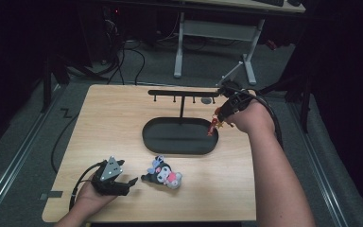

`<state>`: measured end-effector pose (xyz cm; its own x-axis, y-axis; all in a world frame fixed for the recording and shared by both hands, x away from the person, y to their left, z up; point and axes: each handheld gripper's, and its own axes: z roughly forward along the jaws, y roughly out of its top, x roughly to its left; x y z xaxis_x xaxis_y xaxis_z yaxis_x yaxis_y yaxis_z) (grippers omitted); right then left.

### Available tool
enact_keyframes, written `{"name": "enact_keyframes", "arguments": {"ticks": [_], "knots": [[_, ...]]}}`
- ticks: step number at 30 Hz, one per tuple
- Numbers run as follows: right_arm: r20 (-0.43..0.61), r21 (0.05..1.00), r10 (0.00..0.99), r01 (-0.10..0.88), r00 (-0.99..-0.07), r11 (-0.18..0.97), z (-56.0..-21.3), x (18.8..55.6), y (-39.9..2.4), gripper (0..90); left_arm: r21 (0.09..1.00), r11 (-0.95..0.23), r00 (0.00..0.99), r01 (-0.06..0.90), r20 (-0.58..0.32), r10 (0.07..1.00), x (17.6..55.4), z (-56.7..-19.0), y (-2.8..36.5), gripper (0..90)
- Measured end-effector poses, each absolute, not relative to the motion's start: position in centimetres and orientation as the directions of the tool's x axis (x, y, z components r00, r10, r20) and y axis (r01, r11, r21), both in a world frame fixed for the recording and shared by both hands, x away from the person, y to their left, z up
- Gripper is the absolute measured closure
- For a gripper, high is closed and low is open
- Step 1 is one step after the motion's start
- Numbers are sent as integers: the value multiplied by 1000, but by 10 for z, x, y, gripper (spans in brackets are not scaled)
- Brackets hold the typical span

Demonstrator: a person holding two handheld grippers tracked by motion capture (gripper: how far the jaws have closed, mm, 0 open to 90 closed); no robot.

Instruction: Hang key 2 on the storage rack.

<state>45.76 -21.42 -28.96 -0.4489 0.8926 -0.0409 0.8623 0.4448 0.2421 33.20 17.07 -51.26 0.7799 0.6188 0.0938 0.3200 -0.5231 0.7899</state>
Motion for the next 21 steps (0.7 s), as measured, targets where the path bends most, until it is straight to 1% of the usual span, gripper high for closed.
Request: {"name": "enact_keyframes", "arguments": {"ticks": [3, 10, 18, 21], "knots": [[-40, 265, 895, 859, -443, 437, -284, 466, -212, 668, 789, -523, 779, 322, 93, 620, 332, -512, 171, 192], [-49, 276, 906, 866, -420, 416, -283, 486, -211, 668, 790, -519, 776, 327, 89, 625, 332, -512, 173, 192], [-49, 312, 922, 871, -384, 380, -281, 497, -216, 668, 793, -514, 776, 326, 86, 625, 332, -513, 173, 193], [-52, 319, 920, 867, -387, 383, -283, 500, -214, 668, 793, -516, 777, 325, 87, 624, 332, -513, 173, 193]]}}
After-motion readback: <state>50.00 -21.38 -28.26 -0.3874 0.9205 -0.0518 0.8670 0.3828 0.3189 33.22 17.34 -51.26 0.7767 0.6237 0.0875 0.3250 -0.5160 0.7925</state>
